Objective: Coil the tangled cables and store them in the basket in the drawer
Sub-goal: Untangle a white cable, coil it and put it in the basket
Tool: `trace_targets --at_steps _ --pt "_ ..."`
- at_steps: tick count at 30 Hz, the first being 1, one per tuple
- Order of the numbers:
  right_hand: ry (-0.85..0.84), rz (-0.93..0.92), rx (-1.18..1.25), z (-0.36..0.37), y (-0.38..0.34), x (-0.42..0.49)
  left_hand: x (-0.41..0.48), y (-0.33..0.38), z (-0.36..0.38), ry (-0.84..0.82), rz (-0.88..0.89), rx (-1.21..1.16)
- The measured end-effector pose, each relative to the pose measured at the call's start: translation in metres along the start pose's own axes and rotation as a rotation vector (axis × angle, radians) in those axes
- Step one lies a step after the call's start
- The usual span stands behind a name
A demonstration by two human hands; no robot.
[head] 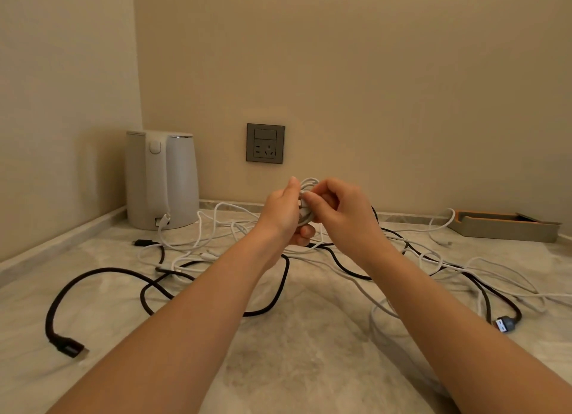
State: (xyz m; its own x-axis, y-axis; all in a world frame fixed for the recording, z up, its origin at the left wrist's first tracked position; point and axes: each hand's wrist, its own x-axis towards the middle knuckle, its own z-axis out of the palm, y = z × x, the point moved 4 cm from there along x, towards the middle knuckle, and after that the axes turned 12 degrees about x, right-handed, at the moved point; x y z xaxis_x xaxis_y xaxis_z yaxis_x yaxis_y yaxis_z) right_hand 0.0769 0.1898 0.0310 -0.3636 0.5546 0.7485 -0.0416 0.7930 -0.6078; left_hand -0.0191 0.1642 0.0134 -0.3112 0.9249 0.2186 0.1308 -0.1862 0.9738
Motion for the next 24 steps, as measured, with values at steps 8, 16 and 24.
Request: trace_targets --at_steps 8,16,24 --pt "0.006 -0.094 -0.136 -0.0001 -0.0051 -0.0002 0.0007 -0.0014 -0.0047 -0.022 -0.062 -0.108" --pt "-0.007 -0.008 -0.112 0.0025 -0.001 0.0017 0.0021 -0.0027 0.0003 0.004 -0.012 -0.115" --pt "0.052 0.085 -0.007 0.0015 0.0033 0.0021 0.003 -0.0033 -0.0029 0.084 -0.02 -0.126"
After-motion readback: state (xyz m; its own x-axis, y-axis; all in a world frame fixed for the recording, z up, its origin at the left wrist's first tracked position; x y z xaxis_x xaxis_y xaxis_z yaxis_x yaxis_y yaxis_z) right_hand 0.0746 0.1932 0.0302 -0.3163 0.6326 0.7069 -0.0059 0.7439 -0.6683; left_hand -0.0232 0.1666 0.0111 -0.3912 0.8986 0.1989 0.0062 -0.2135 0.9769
